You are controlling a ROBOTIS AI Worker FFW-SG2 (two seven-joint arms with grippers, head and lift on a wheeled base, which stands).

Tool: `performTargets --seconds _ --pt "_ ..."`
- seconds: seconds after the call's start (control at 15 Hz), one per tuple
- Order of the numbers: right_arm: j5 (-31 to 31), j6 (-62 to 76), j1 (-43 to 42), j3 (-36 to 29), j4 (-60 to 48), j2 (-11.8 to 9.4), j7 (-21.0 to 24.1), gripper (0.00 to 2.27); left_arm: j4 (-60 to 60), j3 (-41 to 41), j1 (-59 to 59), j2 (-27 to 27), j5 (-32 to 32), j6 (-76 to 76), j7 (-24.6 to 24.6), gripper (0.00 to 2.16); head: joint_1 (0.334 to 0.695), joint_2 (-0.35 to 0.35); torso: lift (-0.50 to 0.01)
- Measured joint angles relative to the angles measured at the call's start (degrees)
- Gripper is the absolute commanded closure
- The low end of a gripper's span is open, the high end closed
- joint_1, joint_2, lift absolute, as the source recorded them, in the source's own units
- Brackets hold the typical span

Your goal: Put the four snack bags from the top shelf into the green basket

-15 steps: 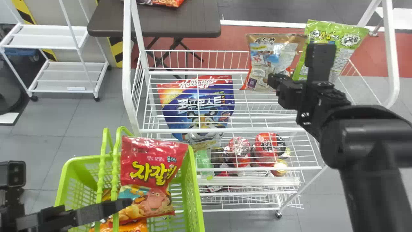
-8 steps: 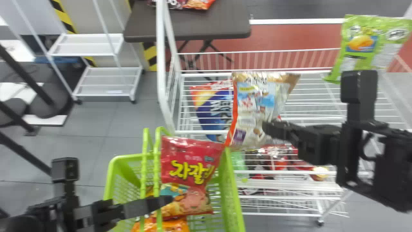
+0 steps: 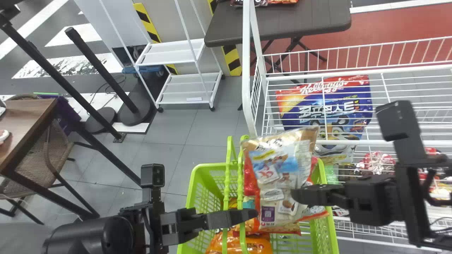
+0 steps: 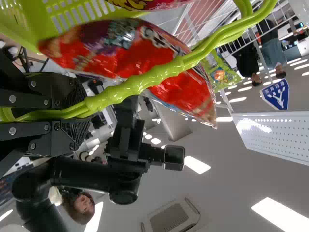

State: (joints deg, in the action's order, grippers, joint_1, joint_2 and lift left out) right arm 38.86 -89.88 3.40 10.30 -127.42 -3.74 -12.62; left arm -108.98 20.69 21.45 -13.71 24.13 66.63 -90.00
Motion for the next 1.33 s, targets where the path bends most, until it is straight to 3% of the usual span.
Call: performTargets --seconds 0.4,0.67,0.73,0.8,0.87,1.07,1.33 --pt "0.36 7.33 -5.79 8.18 17.92 0.39 -0.09 2.25 -0.46 -0.72 -0.27 0.03 0.22 0.22 0.00 2.15 0.695 0.350 0.000" --pt "1.05 20.18 -11.92 14.59 31.12 3.18 -2.32 2.20 -1.16 -1.92 -0.23 0.14 0.30 0.40 0.00 2.15 0.695 0.350 0.000" --pt "1.15 20.97 -13.69 15.63 34.14 3.54 -2.79 1.70 -1.24 -2.13 -0.16 0.16 0.30 0.45 0.00 2.15 0.695 0.350 0.000" --pt "1.26 20.72 -14.91 16.30 35.94 3.65 -2.83 0.70 -1.30 -2.23 -0.12 0.16 0.30 0.47 0.00 2.15 0.695 0.350 0.000" --pt "1.32 18.93 -15.60 16.50 36.75 3.71 -2.41 0.00 -1.31 -2.22 -0.09 0.11 0.30 0.48 0.00 2.15 0.695 0.350 0.000" --pt "0.00 4.10 -13.99 11.78 29.66 3.71 -1.65 0.06 -1.14 -1.85 -0.15 -0.25 0.30 0.48 -0.01 2.15 0.695 0.350 0.000" --pt "1.48 0.36 -10.95 -3.16 14.22 2.08 -2.84 0.07 -0.78 -1.71 -0.46 -0.54 0.34 0.48 0.00 2.15 0.695 0.350 0.000"
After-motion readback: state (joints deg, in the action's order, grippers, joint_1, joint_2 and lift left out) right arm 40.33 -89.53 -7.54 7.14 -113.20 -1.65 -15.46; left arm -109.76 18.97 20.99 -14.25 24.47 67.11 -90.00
